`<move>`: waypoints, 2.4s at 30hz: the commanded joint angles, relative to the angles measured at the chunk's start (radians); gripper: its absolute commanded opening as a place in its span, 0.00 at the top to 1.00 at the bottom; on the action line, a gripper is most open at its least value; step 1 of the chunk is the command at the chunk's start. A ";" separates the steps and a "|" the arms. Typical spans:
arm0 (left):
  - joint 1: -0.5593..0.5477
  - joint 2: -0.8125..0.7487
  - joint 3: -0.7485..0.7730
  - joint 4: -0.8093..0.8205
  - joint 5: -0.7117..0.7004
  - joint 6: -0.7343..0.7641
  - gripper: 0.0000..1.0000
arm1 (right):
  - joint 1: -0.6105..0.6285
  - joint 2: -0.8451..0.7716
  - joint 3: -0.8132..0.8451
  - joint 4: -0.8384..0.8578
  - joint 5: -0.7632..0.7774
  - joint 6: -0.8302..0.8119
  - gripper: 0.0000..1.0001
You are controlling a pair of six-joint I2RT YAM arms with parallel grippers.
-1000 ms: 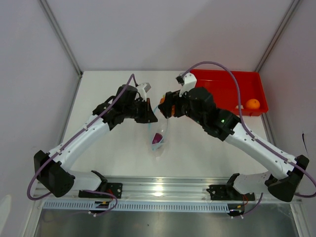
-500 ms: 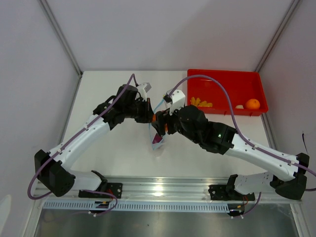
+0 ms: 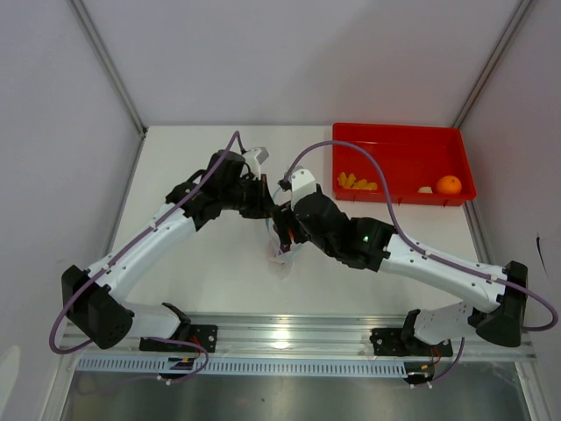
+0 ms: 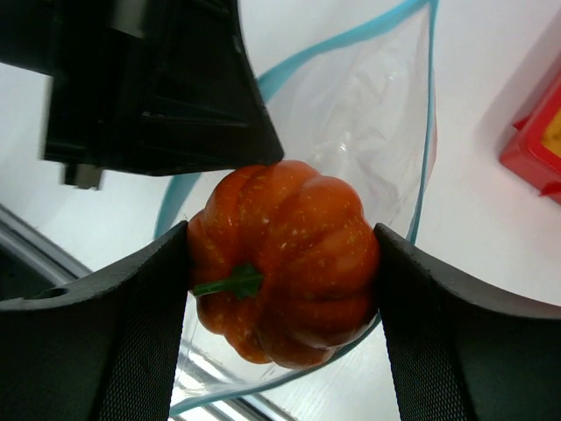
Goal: Place the food in the zip-top bag and seal the zipper
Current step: Place the fake vegetable in the zipper food storage bag, then pick up the fake fruit from the bin.
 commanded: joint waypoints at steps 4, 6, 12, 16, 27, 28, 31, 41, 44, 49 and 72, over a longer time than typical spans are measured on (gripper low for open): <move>0.011 -0.012 0.027 0.018 0.018 -0.002 0.99 | -0.009 0.037 0.086 -0.083 0.111 0.043 0.70; 0.011 -0.012 0.025 0.018 0.023 -0.004 1.00 | -0.012 0.040 0.087 -0.081 0.104 0.044 0.53; 0.011 -0.018 0.011 0.026 0.015 -0.004 1.00 | -0.043 0.024 0.093 -0.075 0.039 0.061 0.08; 0.009 -0.021 -0.002 0.040 0.026 -0.012 1.00 | -0.072 -0.024 0.076 -0.041 0.015 0.061 0.00; 0.009 -0.035 -0.019 0.068 0.029 -0.006 0.99 | -0.200 -0.118 0.136 0.008 -0.157 0.046 0.00; 0.011 -0.034 -0.021 0.071 0.031 -0.001 0.99 | -0.239 -0.114 0.164 -0.003 -0.175 0.043 0.00; 0.011 -0.026 -0.013 0.078 0.040 0.010 1.00 | -0.340 -0.104 0.262 -0.032 -0.208 0.037 0.01; 0.011 -0.058 -0.044 0.137 0.086 0.033 1.00 | -0.915 -0.027 0.265 -0.017 -0.502 0.173 0.01; 0.011 -0.061 -0.041 0.143 0.092 0.044 0.97 | -1.050 0.008 0.224 -0.014 -0.394 0.204 0.01; 0.011 -0.076 -0.050 0.166 0.120 0.045 0.96 | -1.265 0.115 0.185 -0.038 -0.401 0.293 0.01; 0.009 -0.116 -0.145 0.248 0.207 0.011 0.99 | -1.408 0.527 0.260 -0.020 -0.062 0.189 0.01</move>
